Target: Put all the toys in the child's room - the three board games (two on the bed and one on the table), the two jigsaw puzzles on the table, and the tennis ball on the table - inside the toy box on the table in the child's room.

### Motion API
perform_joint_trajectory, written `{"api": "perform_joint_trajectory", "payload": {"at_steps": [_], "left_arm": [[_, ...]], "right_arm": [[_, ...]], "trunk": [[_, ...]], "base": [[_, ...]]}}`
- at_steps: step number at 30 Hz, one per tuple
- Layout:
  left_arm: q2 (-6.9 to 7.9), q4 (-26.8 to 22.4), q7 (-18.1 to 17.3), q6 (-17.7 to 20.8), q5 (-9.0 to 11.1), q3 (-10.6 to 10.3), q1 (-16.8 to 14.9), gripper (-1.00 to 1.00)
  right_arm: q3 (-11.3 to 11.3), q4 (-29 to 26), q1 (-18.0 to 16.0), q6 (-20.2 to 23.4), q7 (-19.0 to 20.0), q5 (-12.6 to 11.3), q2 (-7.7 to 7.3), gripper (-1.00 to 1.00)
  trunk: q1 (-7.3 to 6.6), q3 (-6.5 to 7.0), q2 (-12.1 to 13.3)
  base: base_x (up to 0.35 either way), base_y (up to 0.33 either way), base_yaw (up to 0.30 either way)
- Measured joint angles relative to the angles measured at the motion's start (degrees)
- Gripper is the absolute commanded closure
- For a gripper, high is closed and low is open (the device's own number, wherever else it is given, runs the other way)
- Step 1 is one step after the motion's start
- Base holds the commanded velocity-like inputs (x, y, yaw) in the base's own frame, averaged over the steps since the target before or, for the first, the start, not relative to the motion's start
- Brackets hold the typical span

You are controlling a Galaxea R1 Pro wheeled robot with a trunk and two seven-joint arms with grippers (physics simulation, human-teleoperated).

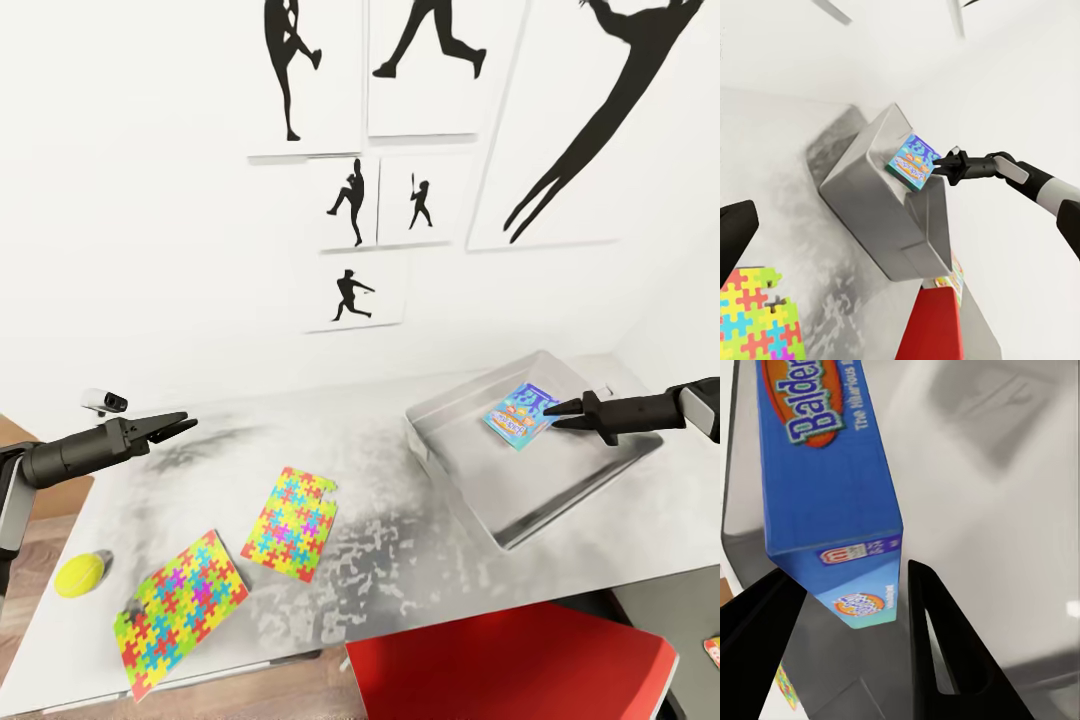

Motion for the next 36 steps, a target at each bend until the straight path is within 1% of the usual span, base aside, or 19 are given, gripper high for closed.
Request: {"api": "perform_joint_trajectory", "payload": {"at_steps": [15,19,28,36], "left_arm": [[0.1,0.0,-0.02,0.08,0.32,0.0,-0.5,-1.0],[0.1,0.0,-0.04,0.09,0.34,0.01,-0.52,-1.0],[0.02,0.0,-0.03,0.09,0.27,0.05,-0.98,-1.0],[0.01,0.0,-0.02,0.09,0.2,0.05,-1.2,-1.0]], "right_arm": [[-0.02,-0.43,0.0,0.01,0.01,-0.01,-0.42,1.0],[0.02,-0.67,0.0,0.0,-0.06,-0.13,-0.9,1.0],[0.01,-0.78,-0.14,0.0,-0.09,-0.26,-1.1,1.0],[-0.03,-0.79,-0.18,0.02,-0.15,-0.28,-1.17,1.0]], "trunk": [[0.0,-1.41,0.0],[0.0,-1.78,0.0],[0.0,-2.62,0.0],[0.0,-2.87,-0.01]], "base": [[0.0,0.0,0.0],[0.0,0.0,0.0],[0.0,0.0,0.0],[0.0,0.0,0.0]]}}
